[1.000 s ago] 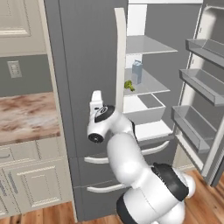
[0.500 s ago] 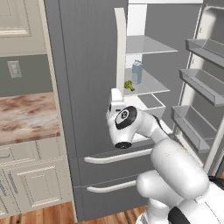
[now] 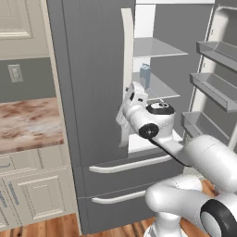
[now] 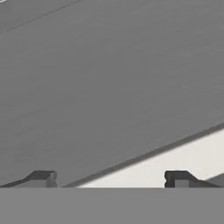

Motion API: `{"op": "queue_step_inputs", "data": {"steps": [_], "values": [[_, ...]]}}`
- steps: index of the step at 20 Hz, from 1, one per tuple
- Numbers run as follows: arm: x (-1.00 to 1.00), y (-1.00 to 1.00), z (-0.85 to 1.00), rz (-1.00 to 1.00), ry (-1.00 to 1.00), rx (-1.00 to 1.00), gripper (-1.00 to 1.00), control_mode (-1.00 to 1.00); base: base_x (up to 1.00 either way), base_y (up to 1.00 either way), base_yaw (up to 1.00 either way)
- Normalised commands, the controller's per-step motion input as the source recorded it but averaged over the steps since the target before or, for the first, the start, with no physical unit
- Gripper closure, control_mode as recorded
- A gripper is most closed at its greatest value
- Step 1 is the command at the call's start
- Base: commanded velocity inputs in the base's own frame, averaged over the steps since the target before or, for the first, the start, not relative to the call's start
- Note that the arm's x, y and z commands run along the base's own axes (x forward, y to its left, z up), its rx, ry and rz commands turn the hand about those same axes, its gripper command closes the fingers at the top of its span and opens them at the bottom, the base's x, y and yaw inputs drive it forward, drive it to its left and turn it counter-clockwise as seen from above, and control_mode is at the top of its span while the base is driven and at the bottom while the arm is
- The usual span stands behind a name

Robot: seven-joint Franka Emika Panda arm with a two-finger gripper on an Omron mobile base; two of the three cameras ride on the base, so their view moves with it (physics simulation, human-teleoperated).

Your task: Place the tupperware on the second highest shelf of the fridge. Make space for the tupperware among the existing items by rearranging them on the shelves if needed. Close the fridge door when finished.

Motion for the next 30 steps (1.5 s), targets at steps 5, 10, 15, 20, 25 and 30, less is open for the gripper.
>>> {"op": "queue_step_inputs", "data": {"steps": [5,10,15,20,25,30], "values": [[-0.05,-0.07,1.00,0.00,0.28,0.29,-1.00,-1.00,0.00,0.00,0.00],[0.00,-0.33,0.97,0.00,0.04,0.17,-1.00,-1.00,0.00,0.00,0.00],[-0.47,-0.67,0.17,0.13,-0.06,0.01,-1.00,-1.00,0.00,0.00,0.00],[-1.00,-0.49,0.13,0.21,0.00,-0.03,-1.00,-1.00,0.00,0.00,0.00],[-0.99,-0.58,0.39,0.24,0.01,-0.02,-1.00,-1.00,0.00,0.00,0.00],[-1.00,-0.92,0.06,0.30,-0.01,0.03,-1.00,-1.00,0.00,0.00,0.00]]}}
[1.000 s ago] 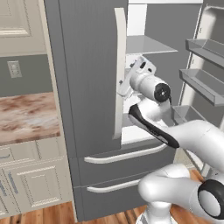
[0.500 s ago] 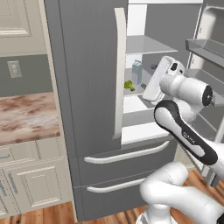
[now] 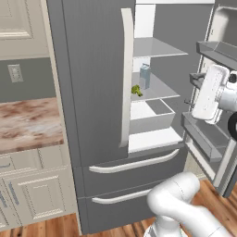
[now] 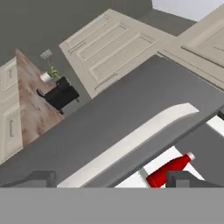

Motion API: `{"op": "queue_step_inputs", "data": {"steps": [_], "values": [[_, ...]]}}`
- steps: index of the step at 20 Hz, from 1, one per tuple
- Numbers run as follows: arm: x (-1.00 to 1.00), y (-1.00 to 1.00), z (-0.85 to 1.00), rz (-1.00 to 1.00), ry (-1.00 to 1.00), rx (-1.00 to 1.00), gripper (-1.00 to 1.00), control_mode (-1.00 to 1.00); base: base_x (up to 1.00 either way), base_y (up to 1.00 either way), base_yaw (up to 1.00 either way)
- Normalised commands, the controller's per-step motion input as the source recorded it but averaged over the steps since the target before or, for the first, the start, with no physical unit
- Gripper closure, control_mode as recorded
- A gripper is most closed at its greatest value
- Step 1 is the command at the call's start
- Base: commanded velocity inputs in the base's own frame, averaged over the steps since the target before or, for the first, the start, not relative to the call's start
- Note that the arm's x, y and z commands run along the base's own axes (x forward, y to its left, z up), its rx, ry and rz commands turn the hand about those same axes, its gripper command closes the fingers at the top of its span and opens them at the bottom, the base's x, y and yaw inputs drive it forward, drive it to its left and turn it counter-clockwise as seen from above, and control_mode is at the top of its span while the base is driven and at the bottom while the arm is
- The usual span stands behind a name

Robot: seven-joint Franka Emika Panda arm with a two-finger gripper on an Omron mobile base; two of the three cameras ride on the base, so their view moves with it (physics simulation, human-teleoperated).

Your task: Place the tupperware on the second highest shelf of the fridge. Make space for the tupperware among the existing items by rearranging them on the shelves if needed. Close the fridge door when finished.

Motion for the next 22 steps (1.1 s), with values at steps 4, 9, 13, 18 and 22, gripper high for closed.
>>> {"op": "queue_step_inputs", "data": {"steps": [4,9,13,18,22], "values": [[-1.00,-1.00,0.00,0.15,0.00,0.08,-1.00,-1.00,0.00,0.00,0.00],[-0.99,-1.00,-0.07,0.09,-0.03,0.07,-1.00,-1.00,0.00,0.00,0.00],[-1.00,-1.00,-0.14,0.11,-0.15,-0.01,-1.00,-1.00,0.00,0.00,0.00],[-0.65,-1.00,-0.16,0.14,-0.16,-0.05,-1.00,-1.00,0.00,0.00,0.00],[-0.30,-1.00,-0.45,0.11,-0.17,-0.07,-1.00,-1.00,0.00,0.00,0.00]]}}
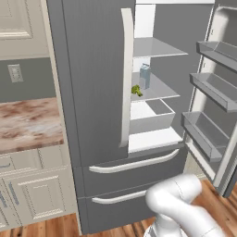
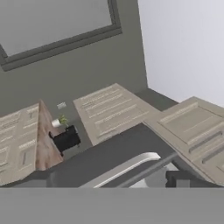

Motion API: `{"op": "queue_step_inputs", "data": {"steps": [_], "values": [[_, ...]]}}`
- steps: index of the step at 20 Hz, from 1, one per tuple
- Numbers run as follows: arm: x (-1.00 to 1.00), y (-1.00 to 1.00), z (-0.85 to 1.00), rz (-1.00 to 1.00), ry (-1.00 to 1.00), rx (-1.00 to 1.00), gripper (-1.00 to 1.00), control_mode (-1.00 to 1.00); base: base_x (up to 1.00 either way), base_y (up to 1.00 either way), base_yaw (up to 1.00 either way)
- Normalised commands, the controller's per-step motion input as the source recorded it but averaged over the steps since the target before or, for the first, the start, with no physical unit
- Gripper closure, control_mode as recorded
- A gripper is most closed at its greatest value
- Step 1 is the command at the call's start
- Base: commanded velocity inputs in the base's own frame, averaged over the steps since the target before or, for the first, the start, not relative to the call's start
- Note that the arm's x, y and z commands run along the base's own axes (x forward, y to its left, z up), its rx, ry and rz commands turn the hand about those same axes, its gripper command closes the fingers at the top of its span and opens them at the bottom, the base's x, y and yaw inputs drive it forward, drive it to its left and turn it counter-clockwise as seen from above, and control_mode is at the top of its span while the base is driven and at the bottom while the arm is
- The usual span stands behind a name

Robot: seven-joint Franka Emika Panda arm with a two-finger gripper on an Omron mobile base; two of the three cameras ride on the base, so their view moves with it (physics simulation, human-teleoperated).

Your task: Place the tupperware on the second highest shelf of the fridge. Make space for the tupperware among the existing items by rearranging them on the shelves if needed. Close the fridge door when finished.

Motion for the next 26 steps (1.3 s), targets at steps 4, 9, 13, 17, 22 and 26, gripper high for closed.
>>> {"op": "queue_step_inputs", "data": {"steps": [4,9,13,17,22,26], "values": [[0.05,-0.89,-0.85,0.05,-0.07,-0.01,-1.00,-1.00,0.00,0.00,0.00],[0.62,-0.52,-0.94,-0.02,0.00,-0.05,-1.00,-1.00,0.00,0.00,0.00],[0.91,-0.51,-0.76,-0.10,0.05,-0.03,-1.00,-1.00,0.00,0.00,0.00],[0.87,-0.63,-0.39,-0.10,0.10,0.00,-1.00,-1.00,0.00,0.00,0.00],[0.72,-0.70,-0.41,-0.10,0.07,0.00,-1.00,-1.00,0.00,0.00,0.00],[0.72,-0.61,-0.38,-0.09,0.06,0.00,-1.00,-1.00,0.00,0.00,0.00]]}}
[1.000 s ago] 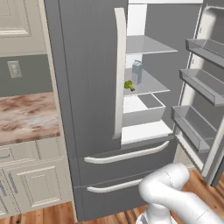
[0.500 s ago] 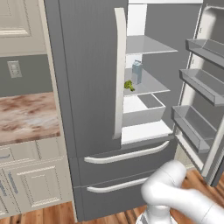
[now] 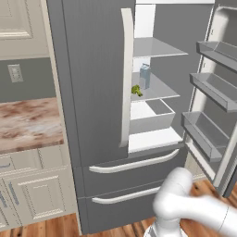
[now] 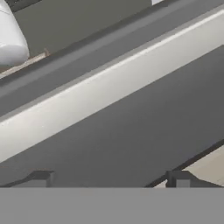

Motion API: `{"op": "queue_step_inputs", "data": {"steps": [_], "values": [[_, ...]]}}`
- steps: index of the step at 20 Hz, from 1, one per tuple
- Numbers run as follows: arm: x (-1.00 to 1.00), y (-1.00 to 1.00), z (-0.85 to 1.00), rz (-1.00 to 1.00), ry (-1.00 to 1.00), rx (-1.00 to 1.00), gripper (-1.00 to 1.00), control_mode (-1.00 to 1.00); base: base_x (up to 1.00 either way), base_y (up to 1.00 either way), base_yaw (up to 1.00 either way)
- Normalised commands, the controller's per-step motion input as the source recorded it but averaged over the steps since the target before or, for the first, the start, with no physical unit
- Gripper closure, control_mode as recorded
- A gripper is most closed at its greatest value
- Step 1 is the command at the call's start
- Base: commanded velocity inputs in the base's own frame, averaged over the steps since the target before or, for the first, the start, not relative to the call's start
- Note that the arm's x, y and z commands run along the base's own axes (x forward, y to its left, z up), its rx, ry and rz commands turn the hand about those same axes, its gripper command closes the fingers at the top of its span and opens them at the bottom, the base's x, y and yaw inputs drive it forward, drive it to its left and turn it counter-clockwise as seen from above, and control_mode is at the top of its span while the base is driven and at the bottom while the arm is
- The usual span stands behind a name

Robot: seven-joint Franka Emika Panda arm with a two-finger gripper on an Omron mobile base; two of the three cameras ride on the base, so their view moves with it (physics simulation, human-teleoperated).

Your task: Place the tupperware on the second highest shelf of the fridge. Make space for the tupperware among the existing items by rearranging them on the shelves if needed. Close the fridge door when finished.

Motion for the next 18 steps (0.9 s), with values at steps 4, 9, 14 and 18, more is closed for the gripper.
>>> {"op": "queue_step_inputs", "data": {"steps": [4,9,14,18], "values": [[0.63,-0.17,-0.29,-0.01,0.00,0.00,-1.00,-1.00,0.00,0.00,0.00],[0.41,0.00,-0.25,0.11,-0.02,0.00,-1.00,-1.00,0.00,0.00,0.00],[0.47,0.00,-0.11,0.18,-0.04,0.00,-1.00,-1.00,0.00,0.00,0.00],[0.09,0.60,-0.22,0.30,-0.09,-0.05,-1.00,-1.00,0.00,0.00,0.00]]}}
